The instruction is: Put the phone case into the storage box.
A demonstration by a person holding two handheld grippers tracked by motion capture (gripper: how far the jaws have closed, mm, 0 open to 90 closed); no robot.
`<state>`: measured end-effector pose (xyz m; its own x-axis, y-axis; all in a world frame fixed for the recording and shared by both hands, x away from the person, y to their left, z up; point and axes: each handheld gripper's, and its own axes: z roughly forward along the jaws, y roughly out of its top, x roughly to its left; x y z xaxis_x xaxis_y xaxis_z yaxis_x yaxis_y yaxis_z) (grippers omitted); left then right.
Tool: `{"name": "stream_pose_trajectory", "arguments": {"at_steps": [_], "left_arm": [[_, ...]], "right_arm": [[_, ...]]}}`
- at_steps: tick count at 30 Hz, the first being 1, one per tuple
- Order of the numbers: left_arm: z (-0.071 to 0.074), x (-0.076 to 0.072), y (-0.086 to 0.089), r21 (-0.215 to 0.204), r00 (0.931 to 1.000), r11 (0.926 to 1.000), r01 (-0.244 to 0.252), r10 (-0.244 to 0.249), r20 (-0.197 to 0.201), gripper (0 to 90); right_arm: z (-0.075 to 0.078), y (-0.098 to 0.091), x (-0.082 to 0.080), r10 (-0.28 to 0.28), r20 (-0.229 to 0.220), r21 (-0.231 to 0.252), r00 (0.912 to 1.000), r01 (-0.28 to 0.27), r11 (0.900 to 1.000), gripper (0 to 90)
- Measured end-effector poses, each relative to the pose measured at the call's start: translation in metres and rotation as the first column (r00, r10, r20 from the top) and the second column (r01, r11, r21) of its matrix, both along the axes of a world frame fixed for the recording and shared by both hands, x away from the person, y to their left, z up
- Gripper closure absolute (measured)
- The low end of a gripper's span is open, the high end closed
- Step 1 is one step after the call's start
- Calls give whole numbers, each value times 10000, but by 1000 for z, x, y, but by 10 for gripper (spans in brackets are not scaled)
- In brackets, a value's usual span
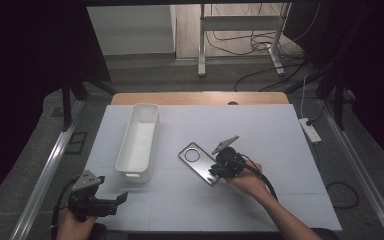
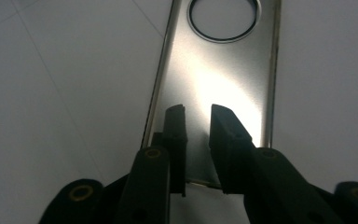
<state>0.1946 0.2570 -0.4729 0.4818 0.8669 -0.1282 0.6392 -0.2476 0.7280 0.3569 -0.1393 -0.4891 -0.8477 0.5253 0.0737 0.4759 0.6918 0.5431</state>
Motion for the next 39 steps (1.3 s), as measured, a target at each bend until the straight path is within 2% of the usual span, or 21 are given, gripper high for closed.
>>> {"name": "stream_pose_trajectory", "arguments": {"at_steps": [3, 5, 6, 8, 9, 12, 18, 25, 30, 32, 33, 35, 39], "left_arm": [[0, 0, 0, -4, 10000, 10000, -4, 4, -4, 19], [0, 0, 0, 1, 10000, 10000, -6, 6, -11, 20], [0, 0, 0, 1, 10000, 10000, -6, 6, -11, 20], [0, 0, 0, 0, 10000, 10000, -4, 4, -15, 20], [0, 0, 0, 8, 10000, 10000, 9, -9, -11, 21], [0, 0, 0, -13, 10000, 10000, 2, -2, -2, 21], [0, 1, -1, -12, 10000, 10000, 22, -22, -9, 21], [0, 1, 1, -138, 10000, 9999, 17, -17, -49, 23], [0, 1, 1, -152, 10000, 9999, 30, -31, -69, 23], [0, 2, 1, -148, 10000, 9999, 34, -35, -74, 23], [0, 2, 1, -149, 10000, 9999, 36, -37, -74, 23], [0, 1, 1, -154, 10000, 9999, 35, -36, -71, 24], [0, 2, 1, -164, 9999, 9999, 49, -51, -87, 24]], "right_arm": [[2, -3, 3, -194, -1, 51, 9998, 194, 9998, 695], [7, -6, 8, -404, 20, 185, 9992, 404, 9990, 616], [7, -6, 8, -404, 20, 185, 9992, 404, 9990, 616], [9, -8, 11, -540, 109, 209, 9985, 537, 9983, 555], [11, -9, 13, -699, 36, 211, 9975, 698, 9973, 484], [11, -11, 15, -835, 95, 170, 9965, 834, 9964, 432], [12, -13, 22, -1187, 136, 244, 9928, 1183, 9927, 240], [16, -13, 31, -1643, 217, 334, 9862, 1635, 9860, 104], [13, -13, 38, -1810, 193, 105, 9833, 1809, 9835, 86], [11, -13, 39, -1808, 193, -52, 9833, 1809, 9835, 86], [6, -11, 39, -1773, 220, -346, 9839, 1780, 9834, 87], [4, -11, 39, -1766, 205, -450, 9841, 1773, 9831, 92], [-4, -7, 40, -1529, -4, -675, 9882, 1525, 9860, 185]]}}
